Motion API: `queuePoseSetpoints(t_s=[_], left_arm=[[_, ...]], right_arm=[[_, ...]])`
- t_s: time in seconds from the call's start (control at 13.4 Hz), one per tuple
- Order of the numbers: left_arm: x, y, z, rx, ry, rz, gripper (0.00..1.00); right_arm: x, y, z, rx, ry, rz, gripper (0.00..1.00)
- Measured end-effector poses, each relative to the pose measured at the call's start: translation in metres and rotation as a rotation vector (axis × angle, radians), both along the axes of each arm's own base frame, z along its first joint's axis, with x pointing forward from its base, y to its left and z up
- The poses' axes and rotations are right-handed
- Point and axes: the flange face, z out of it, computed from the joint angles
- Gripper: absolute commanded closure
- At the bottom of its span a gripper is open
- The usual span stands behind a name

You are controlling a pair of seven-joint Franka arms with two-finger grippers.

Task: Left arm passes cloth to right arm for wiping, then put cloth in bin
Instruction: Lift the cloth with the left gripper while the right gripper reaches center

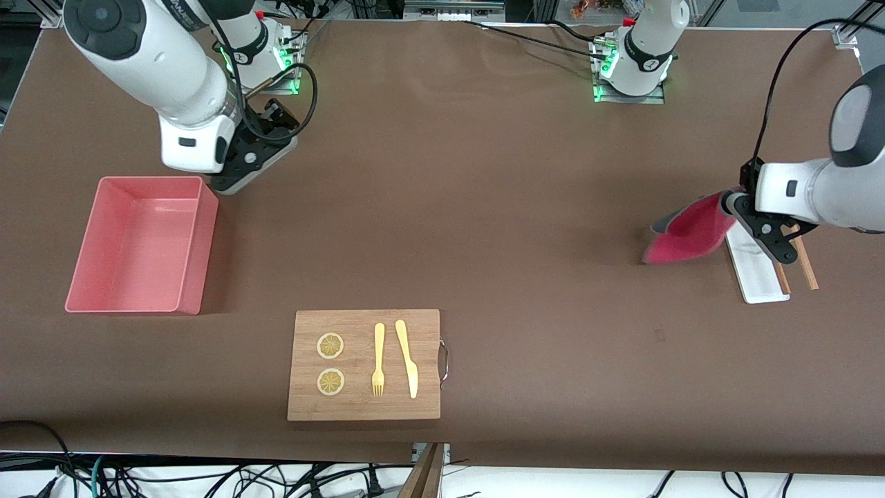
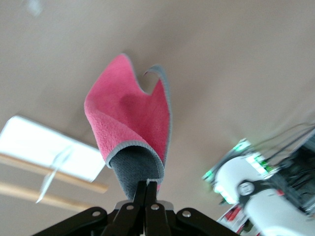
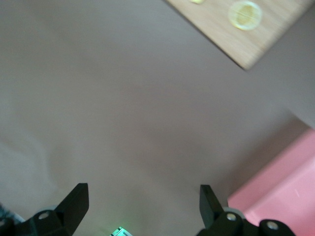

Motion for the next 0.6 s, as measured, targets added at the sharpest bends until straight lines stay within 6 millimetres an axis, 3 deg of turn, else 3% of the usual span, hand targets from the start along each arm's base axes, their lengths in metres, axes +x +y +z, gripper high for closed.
queuePoseSetpoints(t_s=[0.15,0.3,0.6], left_arm=[[-0.001,-0.030,0.013,-0.130,-0.002,-0.011,1.00],[-0.001,-0.076,0.014,-0.215,-0.001,0.007,1.00],[-0.006,-0.166,0.021,-0.225,0.011,0.252,1.00]], right_arm=[[0.013,0.006,-0.022,0.133,0.028,0.138,0.00],[0.027,0.016,-0.050,0.288,0.042,0.244,0.00],[0.053,0.045,-0.114,0.591,0.021,0.359,0.00]])
